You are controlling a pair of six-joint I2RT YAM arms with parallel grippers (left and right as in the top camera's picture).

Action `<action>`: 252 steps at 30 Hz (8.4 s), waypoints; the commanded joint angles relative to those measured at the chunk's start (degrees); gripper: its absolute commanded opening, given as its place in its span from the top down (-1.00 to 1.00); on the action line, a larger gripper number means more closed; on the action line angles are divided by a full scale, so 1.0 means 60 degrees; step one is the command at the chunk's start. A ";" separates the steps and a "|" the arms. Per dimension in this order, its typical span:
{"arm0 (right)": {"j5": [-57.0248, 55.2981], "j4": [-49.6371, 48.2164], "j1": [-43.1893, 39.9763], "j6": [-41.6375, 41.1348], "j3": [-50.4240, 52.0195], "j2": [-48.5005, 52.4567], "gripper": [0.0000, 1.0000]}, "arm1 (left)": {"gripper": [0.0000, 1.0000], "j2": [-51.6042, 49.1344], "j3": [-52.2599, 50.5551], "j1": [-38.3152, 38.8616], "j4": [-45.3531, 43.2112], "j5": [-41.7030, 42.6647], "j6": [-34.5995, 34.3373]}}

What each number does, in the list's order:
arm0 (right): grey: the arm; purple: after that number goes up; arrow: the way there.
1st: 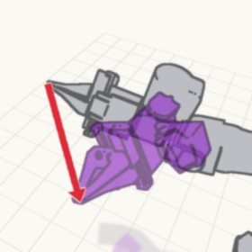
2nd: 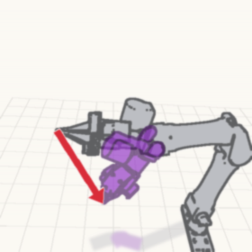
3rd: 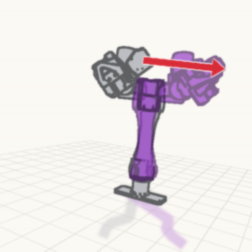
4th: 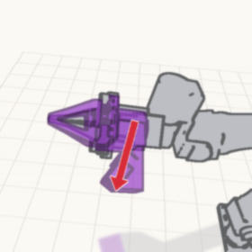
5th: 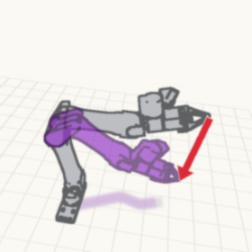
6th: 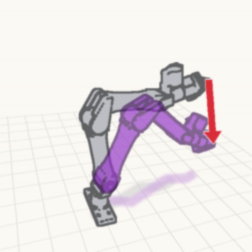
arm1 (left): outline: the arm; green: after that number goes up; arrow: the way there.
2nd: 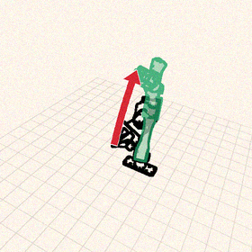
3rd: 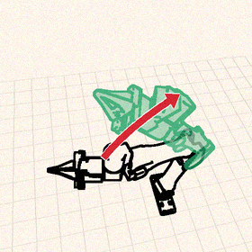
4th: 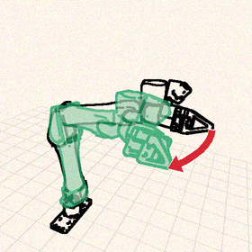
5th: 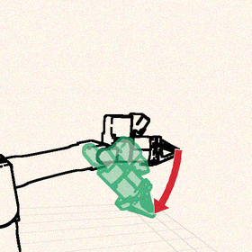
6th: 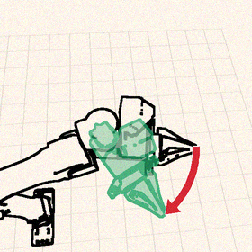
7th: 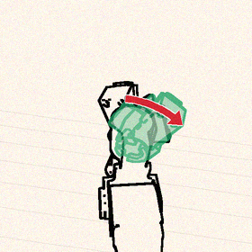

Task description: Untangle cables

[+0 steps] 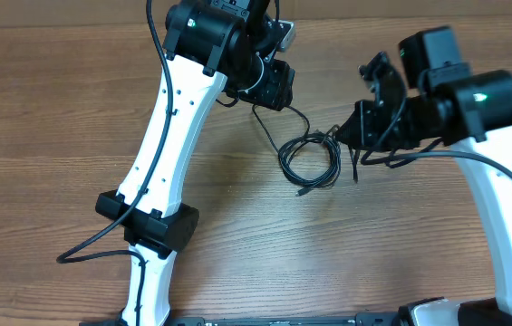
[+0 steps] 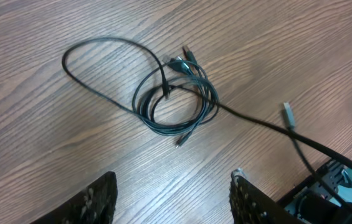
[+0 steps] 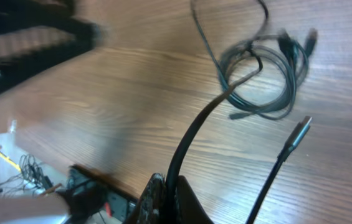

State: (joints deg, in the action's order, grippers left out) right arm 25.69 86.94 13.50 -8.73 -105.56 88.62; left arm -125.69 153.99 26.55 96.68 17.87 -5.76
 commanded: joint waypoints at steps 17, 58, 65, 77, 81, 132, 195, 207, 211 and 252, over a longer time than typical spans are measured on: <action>0.2131 0.1683 -0.0011 -0.0036 -0.4918 -0.0164 0.93 | -0.14 -0.0055 -0.2980 0.0361 -0.0940 0.2699 0.3708; 0.1727 0.1683 -0.0011 -0.0280 -0.4907 0.0146 0.92 | -0.33 -0.0051 -0.6521 0.1115 -0.2696 0.5118 0.6747; 0.0251 0.1683 -0.0011 -0.0801 -0.4772 0.0146 0.86 | -0.29 -0.0051 -0.6517 0.0295 -0.2925 0.2987 0.3807; -0.0925 0.1053 -0.0011 -0.0831 -0.1803 0.0208 0.79 | -0.29 -0.0051 -0.6517 -0.0918 -0.2841 0.2728 0.2594; -0.0929 0.0634 -0.0011 -0.0831 -0.0925 0.0211 0.29 | -0.29 -0.0051 -0.6535 -0.0714 -0.2616 0.2430 0.2605; -0.2371 0.0743 -0.0226 -0.0790 -0.0532 0.0211 -0.51 | 0.92 -0.0026 -1.1708 0.1832 -0.8113 -0.2291 -0.1993; -0.0550 -0.3450 0.0769 0.0568 0.1293 0.1213 -0.32 | 0.92 0.4721 -0.6870 -0.1668 -0.4911 0.6462 -0.2470; 0.0659 -0.3982 0.0769 0.0794 0.1293 0.1843 -0.11 | 0.91 0.4717 -0.6870 -0.1665 -0.4794 0.6743 -0.2422; 0.1180 -0.4120 0.0769 0.0801 0.1293 0.1843 -0.09 | 0.91 0.4717 -0.6870 -0.1668 -0.4798 0.6699 -0.2415; 0.3566 -0.3355 0.0036 0.2747 0.1279 0.2193 0.92 | 0.92 0.4717 -0.6870 -0.1880 -0.4539 0.5537 -0.2248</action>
State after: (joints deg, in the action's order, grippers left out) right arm 46.33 66.19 15.70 7.51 -97.82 102.72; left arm -99.20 111.09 15.68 68.64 57.08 -20.78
